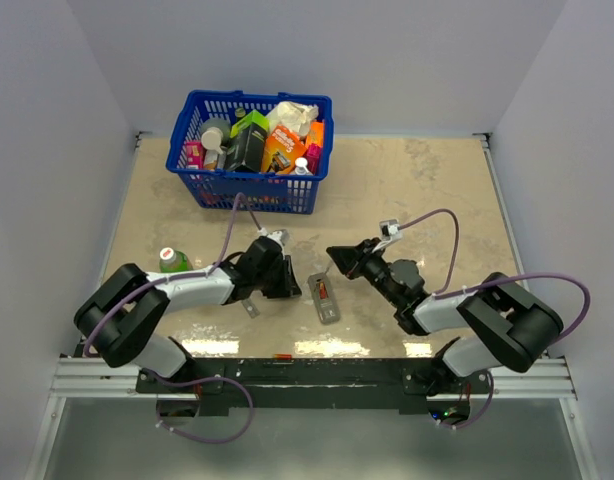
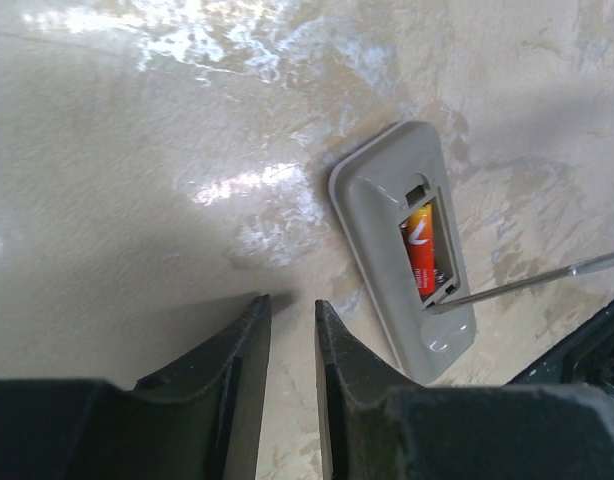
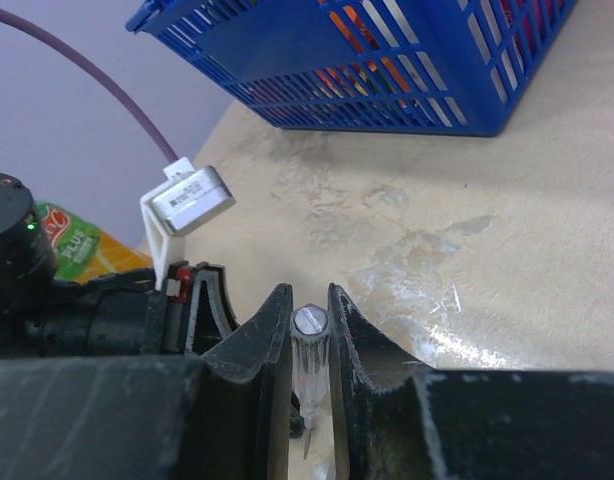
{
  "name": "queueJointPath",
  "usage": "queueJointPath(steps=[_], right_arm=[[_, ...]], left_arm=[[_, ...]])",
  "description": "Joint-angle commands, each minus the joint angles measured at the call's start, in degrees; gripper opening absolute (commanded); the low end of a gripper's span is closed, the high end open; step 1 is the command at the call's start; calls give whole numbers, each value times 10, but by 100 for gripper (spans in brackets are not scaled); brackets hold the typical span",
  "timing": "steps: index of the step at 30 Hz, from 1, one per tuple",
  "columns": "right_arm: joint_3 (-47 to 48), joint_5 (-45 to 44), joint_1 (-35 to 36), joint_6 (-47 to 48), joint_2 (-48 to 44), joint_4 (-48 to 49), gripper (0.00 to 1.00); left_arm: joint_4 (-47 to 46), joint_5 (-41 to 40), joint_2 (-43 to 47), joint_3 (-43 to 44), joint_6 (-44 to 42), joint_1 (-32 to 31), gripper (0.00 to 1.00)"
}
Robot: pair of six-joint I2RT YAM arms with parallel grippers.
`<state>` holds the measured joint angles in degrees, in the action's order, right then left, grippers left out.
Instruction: Unload the batteries from the remote control
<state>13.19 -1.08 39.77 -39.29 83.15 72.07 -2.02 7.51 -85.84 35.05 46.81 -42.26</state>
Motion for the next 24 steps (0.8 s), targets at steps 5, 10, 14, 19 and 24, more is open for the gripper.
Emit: queueJointPath(steps=[5, 10, 14, 19, 24], right_arm=[[39, -39, 2, 40, -53, -108, 0], [26, -41, 4, 92, -117, -145, 0], [18, -48, 4, 117, -120, -145, 0], [12, -45, 4, 121, -99, -133, 0], [4, -50, 5, 124, -88, -118, 0]], left_arm=[[40, -32, 57, 9, -32, 20, 30], [-19, 9, 64, -6, -29, 21, 31], [-50, 40, 38, -3, -21, 21, 31], [-77, 67, 9, 7, -15, 20, 31], [-89, 75, -5, 10, -15, 20, 30]])
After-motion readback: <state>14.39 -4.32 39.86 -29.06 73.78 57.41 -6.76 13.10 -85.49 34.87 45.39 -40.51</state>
